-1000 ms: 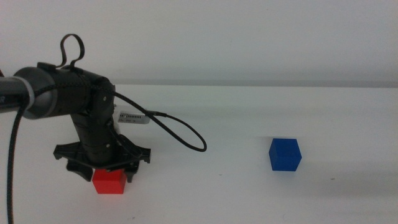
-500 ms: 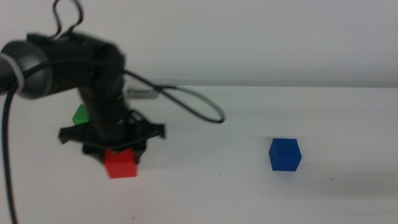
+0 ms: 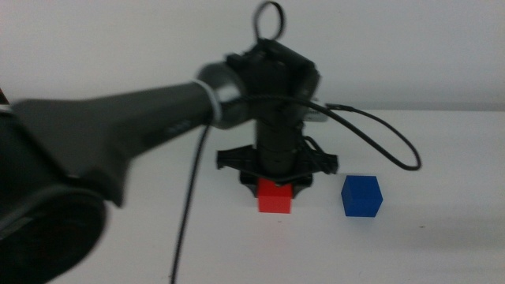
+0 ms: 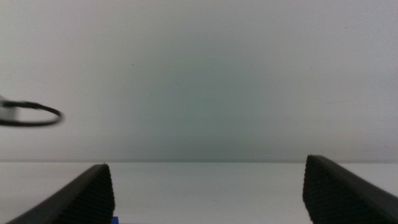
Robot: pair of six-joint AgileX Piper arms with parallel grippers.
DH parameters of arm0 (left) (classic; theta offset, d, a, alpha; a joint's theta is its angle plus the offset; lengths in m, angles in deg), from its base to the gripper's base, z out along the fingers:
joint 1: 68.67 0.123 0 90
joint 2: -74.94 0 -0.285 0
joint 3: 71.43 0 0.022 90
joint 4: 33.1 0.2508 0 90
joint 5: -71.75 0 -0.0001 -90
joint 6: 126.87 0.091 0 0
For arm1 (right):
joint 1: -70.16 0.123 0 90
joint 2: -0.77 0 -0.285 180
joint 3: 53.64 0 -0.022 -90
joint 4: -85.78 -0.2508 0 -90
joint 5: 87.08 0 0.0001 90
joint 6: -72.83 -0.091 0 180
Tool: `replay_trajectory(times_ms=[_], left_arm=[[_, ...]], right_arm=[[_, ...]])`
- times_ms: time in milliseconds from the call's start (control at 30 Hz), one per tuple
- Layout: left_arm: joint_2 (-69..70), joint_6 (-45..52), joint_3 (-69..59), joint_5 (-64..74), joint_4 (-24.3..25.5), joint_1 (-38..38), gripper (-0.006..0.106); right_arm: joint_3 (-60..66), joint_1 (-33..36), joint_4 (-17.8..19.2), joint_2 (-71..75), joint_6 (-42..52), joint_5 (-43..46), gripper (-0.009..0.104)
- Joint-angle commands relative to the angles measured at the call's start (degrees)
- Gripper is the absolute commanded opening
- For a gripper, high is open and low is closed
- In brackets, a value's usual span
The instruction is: Stack red cubes first, then green, then blue cubes in a specific spot.
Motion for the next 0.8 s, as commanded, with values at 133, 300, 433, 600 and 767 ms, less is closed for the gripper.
replay_trajectory(times_ms=[133,300,433,600,767], left_arm=[[-5.22,-1.27,5.00,5.53,-2.03,-0.62,-0.002],[-6.56,-1.74,5.00,3.77,-2.03,-0.62,-0.002],[-6.72,-2.44,5.00,3.07,-1.78,-0.62,-0.002],[-6.95,-2.67,5.00,1.45,-1.36,-0.62,-0.002],[-7.80,-2.50,5.00,0.59,-1.14,-0.62,-0.002]], right_arm=[[2.46,-0.54,0.33,2.28,0.59,0.47,0.081],[2.46,-0.54,0.33,2.28,0.59,0.47,0.081],[2.46,-0.54,0.33,2.28,0.59,0.47,0.081],[2.46,-0.54,0.33,2.28,0.59,0.47,0.081],[2.46,-0.54,0.33,2.28,0.59,0.47,0.081]])
